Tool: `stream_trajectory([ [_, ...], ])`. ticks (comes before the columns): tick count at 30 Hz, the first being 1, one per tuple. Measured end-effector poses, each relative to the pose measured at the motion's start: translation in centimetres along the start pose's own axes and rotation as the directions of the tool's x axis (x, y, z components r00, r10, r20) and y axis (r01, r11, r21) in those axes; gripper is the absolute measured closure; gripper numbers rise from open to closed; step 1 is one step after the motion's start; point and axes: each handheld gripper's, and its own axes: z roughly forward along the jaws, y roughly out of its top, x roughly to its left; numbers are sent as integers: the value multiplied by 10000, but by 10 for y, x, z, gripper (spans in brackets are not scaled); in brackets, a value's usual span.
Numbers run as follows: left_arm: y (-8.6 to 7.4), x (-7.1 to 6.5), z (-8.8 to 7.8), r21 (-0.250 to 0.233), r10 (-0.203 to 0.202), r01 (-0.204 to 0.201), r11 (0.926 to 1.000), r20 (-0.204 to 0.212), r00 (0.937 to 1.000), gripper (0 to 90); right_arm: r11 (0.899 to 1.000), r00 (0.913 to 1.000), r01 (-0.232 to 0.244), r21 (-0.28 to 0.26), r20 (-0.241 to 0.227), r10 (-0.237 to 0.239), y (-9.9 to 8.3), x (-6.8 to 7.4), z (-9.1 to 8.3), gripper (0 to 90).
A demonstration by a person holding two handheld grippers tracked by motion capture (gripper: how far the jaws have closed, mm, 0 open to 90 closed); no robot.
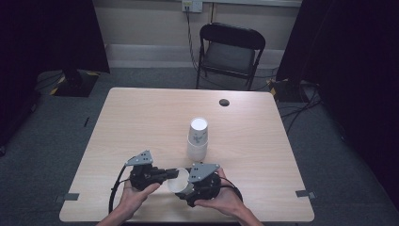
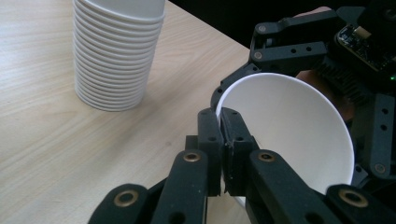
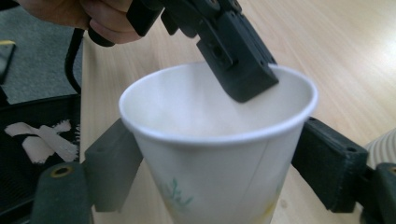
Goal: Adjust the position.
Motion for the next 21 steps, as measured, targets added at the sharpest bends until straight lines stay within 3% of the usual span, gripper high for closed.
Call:
stream_trajectory([
  [3, -1, 0, 1, 96, -7, 6, 10000, 64, 10000, 881, 9997, 9996, 226, -68, 170, -225, 1, 2, 1, 171],
  [10, -1, 0, 2, 133, -57, 55, 9999, 159, 9999, 881, 9982, 9981, 581, -161, 195, -578, 5, 6, 3, 209],
  [21, -2, 0, 3, 108, -136, 136, 9998, -19, 9999, 831, 9988, 9988, 477, -86, 130, -476, 3, 6, 3, 276],
])
